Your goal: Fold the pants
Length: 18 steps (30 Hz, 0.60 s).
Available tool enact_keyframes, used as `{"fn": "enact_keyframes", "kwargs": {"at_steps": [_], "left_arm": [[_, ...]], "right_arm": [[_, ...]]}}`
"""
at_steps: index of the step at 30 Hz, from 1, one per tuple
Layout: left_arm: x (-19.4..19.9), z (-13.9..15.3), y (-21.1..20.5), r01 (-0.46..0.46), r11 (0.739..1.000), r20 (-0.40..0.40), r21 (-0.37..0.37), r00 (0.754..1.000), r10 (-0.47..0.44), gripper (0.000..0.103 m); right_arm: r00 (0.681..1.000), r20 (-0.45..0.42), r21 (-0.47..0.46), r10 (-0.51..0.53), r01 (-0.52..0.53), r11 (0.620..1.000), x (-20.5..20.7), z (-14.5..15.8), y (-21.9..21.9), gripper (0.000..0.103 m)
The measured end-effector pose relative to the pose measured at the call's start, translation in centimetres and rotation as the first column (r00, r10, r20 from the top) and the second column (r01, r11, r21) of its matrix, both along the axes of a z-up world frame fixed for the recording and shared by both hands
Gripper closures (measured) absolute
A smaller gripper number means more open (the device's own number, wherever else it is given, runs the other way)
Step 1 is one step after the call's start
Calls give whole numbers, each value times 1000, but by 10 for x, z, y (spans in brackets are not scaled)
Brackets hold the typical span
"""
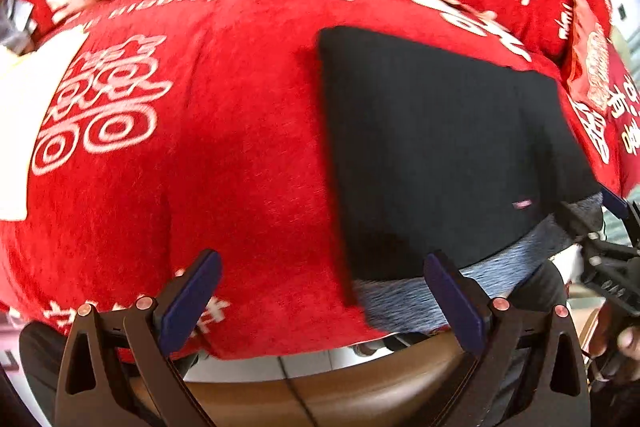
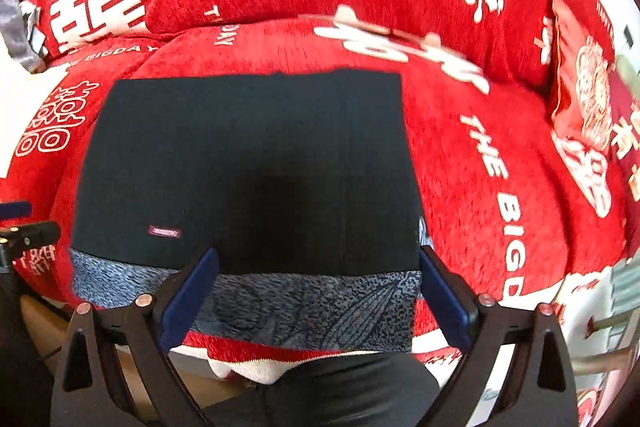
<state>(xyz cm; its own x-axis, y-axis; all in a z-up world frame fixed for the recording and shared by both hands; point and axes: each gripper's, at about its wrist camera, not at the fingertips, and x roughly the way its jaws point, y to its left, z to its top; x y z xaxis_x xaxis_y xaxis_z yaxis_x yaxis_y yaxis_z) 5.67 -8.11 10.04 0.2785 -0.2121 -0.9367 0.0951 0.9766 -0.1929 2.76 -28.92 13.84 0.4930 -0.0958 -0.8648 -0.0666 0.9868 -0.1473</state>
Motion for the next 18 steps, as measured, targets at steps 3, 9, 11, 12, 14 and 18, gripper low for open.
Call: {"fn": "enact_keyframes", "kwargs": {"at_steps": [3,9,11,12,14,18], "left_arm": [[1,3,-19,49,999,20,22,999,-49,1],[6,-1,-35,93,994,26,59,995,-95,1],[9,-2,-35,88,995,22,54,996,-89,1],[10,-3,-34,86,995,16,48,996,-87,1],[11,-6,-32,85,995,7,41,996,-86,1],[11,-6,-36,91,995,9,41,996,-91,1]], "right_arm": [[1000,14,-55,12,-11,998,-2,2,11,4],[997,82,-94,7,1,996,-10,14,17,4],[995,95,-79,20,-13,997,-11,14,20,4],[995,88,-69,37,-31,997,-12,11,21,4],[997,54,-51,59,-57,997,-10,1,22,4],[998,-56,5,32,-32,999,-9,-23,5,4]]}}
